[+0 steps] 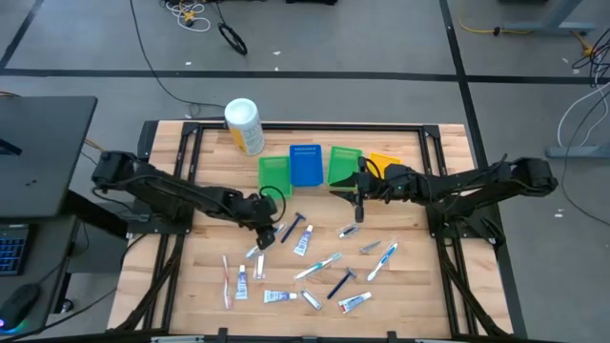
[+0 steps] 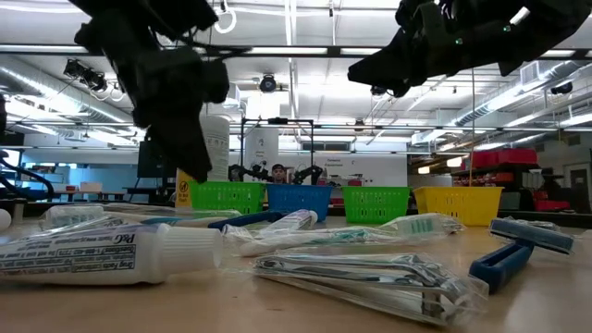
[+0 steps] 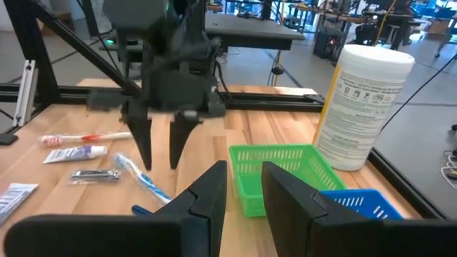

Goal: Pick & Place Travel size toiletries
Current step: Put the blue toothbrush into the left green basket

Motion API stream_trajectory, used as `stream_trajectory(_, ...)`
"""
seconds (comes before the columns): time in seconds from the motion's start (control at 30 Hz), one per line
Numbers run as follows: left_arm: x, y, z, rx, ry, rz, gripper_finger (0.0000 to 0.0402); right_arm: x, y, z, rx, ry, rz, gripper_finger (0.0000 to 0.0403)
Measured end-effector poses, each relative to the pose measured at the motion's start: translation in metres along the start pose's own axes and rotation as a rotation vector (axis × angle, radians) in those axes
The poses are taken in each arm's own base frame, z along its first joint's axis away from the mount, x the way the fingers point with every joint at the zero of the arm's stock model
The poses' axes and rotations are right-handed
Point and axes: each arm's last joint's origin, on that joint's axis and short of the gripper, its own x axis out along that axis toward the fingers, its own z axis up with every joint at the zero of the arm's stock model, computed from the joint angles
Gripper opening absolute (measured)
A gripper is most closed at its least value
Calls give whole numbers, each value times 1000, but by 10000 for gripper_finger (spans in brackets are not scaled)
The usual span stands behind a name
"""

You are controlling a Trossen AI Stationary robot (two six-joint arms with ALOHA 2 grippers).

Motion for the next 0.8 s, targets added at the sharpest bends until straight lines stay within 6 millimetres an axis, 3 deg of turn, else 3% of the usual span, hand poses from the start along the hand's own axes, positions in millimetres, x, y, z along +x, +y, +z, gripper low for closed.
stream_trajectory(0.8,40,-3,-21,189,110,67,155,0,0,-1,85,8,1,99)
